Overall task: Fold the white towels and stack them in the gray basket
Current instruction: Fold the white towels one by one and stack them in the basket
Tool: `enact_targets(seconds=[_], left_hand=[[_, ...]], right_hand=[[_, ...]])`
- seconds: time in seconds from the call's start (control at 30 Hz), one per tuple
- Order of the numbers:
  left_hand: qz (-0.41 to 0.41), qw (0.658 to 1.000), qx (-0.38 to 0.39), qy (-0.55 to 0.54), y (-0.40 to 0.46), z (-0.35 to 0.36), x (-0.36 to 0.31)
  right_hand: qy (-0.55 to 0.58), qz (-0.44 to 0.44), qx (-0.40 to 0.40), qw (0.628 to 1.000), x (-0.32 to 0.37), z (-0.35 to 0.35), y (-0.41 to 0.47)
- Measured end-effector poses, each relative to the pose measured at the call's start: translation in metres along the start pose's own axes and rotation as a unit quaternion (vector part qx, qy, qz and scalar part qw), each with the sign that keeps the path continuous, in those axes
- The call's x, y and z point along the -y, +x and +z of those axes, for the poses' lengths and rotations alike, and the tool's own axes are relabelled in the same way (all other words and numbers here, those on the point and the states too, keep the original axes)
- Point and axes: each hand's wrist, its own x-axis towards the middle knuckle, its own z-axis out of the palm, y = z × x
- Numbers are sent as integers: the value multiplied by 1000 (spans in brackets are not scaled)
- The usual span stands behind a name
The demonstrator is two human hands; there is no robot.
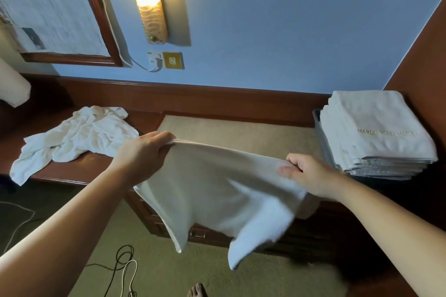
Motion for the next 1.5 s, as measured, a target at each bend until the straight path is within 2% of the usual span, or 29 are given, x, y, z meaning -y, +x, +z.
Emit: enact_targets(seconds=[0.07,0.17,0.23,0.33,0.4,0.47,0.57,0.63,0.67,0.77,0.87,1.0,1.13,1.2,1.3,1.37,1.5], left_hand=[[6,1000,0,6,6,-1,3],[9,1000,-9,12,17,-5,5],[8,1000,-26,8,27,-9,4],[-6,998,-55,6,40,-14,4],[-28,998,-46,16,41,-12,11],[-39,999,-22,28,37,-7,20],[-55,998,17,30,31,-1,33],[-66,997,36,30,29,4,42],[-69,996,45,40,27,6,46],[-92,991,74,70,26,17,56],[-134,982,111,76,28,28,71],[-143,971,159,102,31,47,93],[-176,955,205,121,50,74,105],[-205,940,239,129,64,91,115],[-204,933,274,116,85,123,138],[-188,931,293,107,99,148,155],[-146,919,342,133,129,206,195]], right_hand=[[18,8,41,999,2,-3,-3],[-11,51,128,990,-1,0,-5],[-41,73,150,985,-13,11,-4],[-69,95,108,987,-42,38,-8],[-28,122,77,989,-57,48,-14],[-48,121,58,990,-66,45,-16],[-180,34,-57,981,-83,27,-13],[-263,-44,-102,958,-95,13,-10],[-294,-39,-81,952,-93,4,-8],[-351,53,-4,935,-89,-13,3],[-340,100,-26,935,-96,-22,10],[-330,50,-74,940,-116,-28,22],[-401,-81,-113,906,-141,-27,55],[-407,-108,-126,898,-150,-26,77],[-419,-56,-59,904,-156,-23,118],[-435,-46,-71,896,-161,-22,147],[-434,92,38,895,-178,-26,200]])
